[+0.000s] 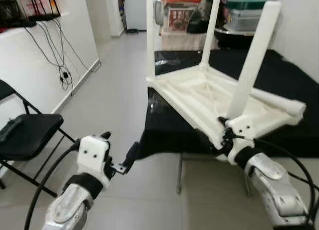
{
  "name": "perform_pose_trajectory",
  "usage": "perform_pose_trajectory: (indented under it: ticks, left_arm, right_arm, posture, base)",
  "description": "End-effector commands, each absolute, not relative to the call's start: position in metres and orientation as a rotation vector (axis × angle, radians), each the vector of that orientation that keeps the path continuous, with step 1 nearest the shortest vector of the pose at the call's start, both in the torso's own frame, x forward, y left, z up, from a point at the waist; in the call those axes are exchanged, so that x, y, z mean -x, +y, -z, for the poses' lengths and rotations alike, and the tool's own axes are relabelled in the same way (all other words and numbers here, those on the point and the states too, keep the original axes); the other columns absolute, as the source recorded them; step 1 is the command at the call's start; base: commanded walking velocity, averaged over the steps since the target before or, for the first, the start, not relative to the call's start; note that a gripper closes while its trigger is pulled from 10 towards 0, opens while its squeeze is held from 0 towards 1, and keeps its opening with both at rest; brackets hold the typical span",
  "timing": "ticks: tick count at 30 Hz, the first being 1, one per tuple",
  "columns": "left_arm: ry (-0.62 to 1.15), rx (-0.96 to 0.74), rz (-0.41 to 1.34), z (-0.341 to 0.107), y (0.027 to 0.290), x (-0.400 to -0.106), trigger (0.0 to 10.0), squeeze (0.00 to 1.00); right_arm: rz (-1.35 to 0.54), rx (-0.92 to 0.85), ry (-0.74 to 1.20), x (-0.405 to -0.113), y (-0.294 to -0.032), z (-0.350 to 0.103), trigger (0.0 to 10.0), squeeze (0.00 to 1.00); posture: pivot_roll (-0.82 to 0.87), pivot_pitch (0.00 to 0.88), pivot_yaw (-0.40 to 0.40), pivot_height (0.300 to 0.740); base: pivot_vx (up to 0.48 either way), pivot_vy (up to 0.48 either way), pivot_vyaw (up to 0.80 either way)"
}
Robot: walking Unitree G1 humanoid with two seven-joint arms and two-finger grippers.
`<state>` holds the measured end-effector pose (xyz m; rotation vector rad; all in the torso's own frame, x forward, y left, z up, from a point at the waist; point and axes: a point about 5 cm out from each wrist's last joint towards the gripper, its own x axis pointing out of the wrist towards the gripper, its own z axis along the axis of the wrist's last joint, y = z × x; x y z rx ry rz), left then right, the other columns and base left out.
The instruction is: Building children table
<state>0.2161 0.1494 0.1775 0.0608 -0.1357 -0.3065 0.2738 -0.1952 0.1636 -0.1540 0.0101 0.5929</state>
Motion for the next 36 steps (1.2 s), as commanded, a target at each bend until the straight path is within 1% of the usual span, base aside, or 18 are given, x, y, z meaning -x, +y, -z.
perform_pose_trajectory:
  ticks: [1,3,4,5,7,8,9,12,15,17,18,23,27,29,30,32,36]
  left_arm:
    - [-0.113,-0.062,0.305,-0.174,0.152,-0.215,10.0,0.00]
    - [-0.110,-0.063,0.311,-0.174,0.151,-0.215,10.0,0.00]
    - [-0.109,-0.062,0.315,-0.174,0.151,-0.215,10.0,0.00]
    - [-0.109,-0.062,0.315,-0.174,0.151,-0.215,10.0,0.00]
    - [-0.105,-0.063,0.325,-0.174,0.150,-0.214,10.0,0.00]
    - [-0.103,-0.064,0.329,-0.173,0.150,-0.214,10.0,0.00]
    - [-0.103,-0.064,0.329,-0.173,0.150,-0.214,10.0,0.00]
    - [-0.094,-0.078,0.373,-0.172,0.145,-0.211,10.0,0.00]
    - [-0.080,-0.090,0.418,-0.169,0.142,-0.208,10.0,0.00]
    - [-0.080,-0.090,0.418,-0.169,0.142,-0.208,10.0,0.00]
    - [-0.066,-0.102,0.480,-0.167,0.137,-0.204,10.0,0.00]
    - [-0.039,-0.120,0.579,-0.163,0.131,-0.198,10.0,0.00]
    - [-0.034,-0.122,0.589,-0.163,0.130,-0.197,10.0,0.00]
    - [-0.034,-0.121,0.590,-0.163,0.130,-0.197,10.0,0.00]
    - [-0.034,-0.121,0.590,-0.163,0.130,-0.197,10.0,0.00]
    - [-0.035,-0.126,0.586,-0.163,0.130,-0.197,10.0,0.00]
    - [-0.037,-0.130,0.582,-0.163,0.131,-0.197,10.0,0.00]
  right_arm:
    - [-0.781,0.119,0.058,-0.261,-0.183,-0.159,10.0,0.00]
    - [-0.894,0.155,0.144,-0.248,-0.189,-0.153,10.0,0.00]
    - [-0.954,0.186,0.202,-0.239,-0.196,-0.149,10.0,0.00]
    - [-0.954,0.186,0.202,-0.239,-0.196,-0.149,10.0,0.00]
    - [-0.955,0.225,0.250,-0.237,-0.207,-0.147,10.0,0.00]
    - [-0.934,0.251,0.277,-0.238,-0.212,-0.145,10.0,0.00]
    - [-0.934,0.251,0.277,-0.238,-0.212,-0.145,10.0,0.00]
    - [-0.855,0.338,0.406,-0.240,-0.236,-0.137,10.0,0.00]
    - [-0.833,0.392,0.528,-0.233,-0.259,-0.135,10.0,0.00]
    - [-0.833,0.392,0.528,-0.233,-0.259,-0.135,10.0,0.00]
    - [-0.784,0.433,0.609,-0.229,-0.276,-0.138,10.0,0.00]
    - [-0.691,0.517,0.689,-0.229,-0.297,-0.148,10.0,0.00]
    - [-0.628,0.534,0.711,-0.231,-0.304,-0.152,10.0,0.00]
    - [-0.558,0.577,0.748,-0.234,-0.314,-0.154,10.0,0.00]
    - [-0.558,0.577,0.748,-0.234,-0.314,-0.154,10.0,0.00]
    - [-0.520,0.634,0.779,-0.234,-0.319,-0.156,10.0,0.00]
    - [-0.491,0.654,0.736,-0.241,-0.317,-0.162,10.0,0.00]
  posture:
    - [0.00,0.052,-0.057,0.740]
    - [0.00,0.052,-0.057,0.740]
    - [0.00,0.053,-0.059,0.740]
    - [0.00,0.053,-0.059,0.740]
    - [0.00,0.053,-0.060,0.740]
    - [0.00,0.053,-0.061,0.740]
    - [0.00,0.053,-0.061,0.740]
    - [0.01,0.054,-0.062,0.740]
    - [0.01,0.055,-0.062,0.740]
    - [0.01,0.055,-0.062,0.740]
    - [0.00,0.057,-0.060,0.740]
    - [0.00,0.061,-0.057,0.740]
    - [0.00,0.065,-0.054,0.740]
    - [0.00,0.065,-0.055,0.740]
    - [0.00,0.065,-0.055,0.740]
    - [0.00,0.068,-0.055,0.740]
    - [0.00,0.070,-0.056,0.740]
  base:
    - [0.000,0.000,0.00]
    - [0.000,0.000,0.00]
    - [0.000,0.000,0.00]
    - [0.000,0.000,0.00]
    - [0.000,0.000,0.00]
    - [0.000,0.000,0.00]
    - [0.000,0.000,0.00]
    - [0.000,0.000,0.00]
    - [0.000,0.000,0.00]
    - [0.000,0.000,0.00]
    - [0.000,0.000,0.00]
    - [0.000,0.000,0.00]
    - [0.000,0.000,0.00]
    - [0.000,0.000,0.00]
    - [0.000,0.000,0.00]
    - [0.000,0.000,0.00]
    - [0.000,0.000,0.00]
